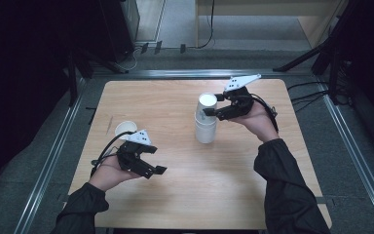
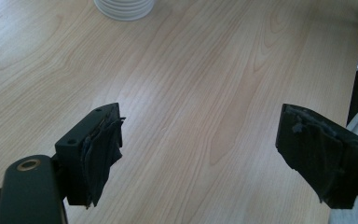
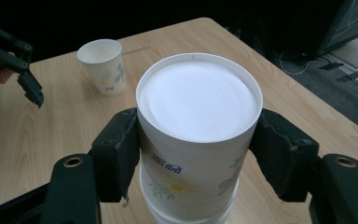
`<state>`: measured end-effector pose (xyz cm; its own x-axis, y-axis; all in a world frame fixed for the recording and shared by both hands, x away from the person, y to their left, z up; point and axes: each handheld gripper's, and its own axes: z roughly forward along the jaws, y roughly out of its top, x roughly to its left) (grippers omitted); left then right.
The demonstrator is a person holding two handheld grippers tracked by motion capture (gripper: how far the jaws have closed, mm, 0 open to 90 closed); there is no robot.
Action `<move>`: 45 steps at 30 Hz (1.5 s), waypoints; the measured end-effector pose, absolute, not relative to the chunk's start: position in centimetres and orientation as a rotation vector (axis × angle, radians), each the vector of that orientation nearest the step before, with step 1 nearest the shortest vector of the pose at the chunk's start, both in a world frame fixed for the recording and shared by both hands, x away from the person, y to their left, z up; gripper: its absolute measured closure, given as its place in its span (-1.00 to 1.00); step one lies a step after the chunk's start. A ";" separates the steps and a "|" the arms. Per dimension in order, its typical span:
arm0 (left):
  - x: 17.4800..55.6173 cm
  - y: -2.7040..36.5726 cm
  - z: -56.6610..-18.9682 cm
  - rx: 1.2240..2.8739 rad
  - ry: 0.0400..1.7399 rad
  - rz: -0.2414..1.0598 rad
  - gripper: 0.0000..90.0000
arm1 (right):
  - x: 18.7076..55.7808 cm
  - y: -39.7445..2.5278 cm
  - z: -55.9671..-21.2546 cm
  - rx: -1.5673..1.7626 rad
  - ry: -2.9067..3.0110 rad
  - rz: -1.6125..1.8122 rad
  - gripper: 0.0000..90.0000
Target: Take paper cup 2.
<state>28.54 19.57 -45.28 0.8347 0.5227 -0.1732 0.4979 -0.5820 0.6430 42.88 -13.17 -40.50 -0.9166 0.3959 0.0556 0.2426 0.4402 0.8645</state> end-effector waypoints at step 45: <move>28.7 19.6 -44.0 2.232 0.697 0.061 -0.67 | 36.0 -14.4 -31.7 0.430 2.421 1.560 -0.22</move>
<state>28.71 19.64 -44.01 0.8483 0.5007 -0.1722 0.4634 -0.5447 0.6989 36.01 -14.43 -31.74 -0.9308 0.3641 -0.0327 0.1206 0.3903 0.9127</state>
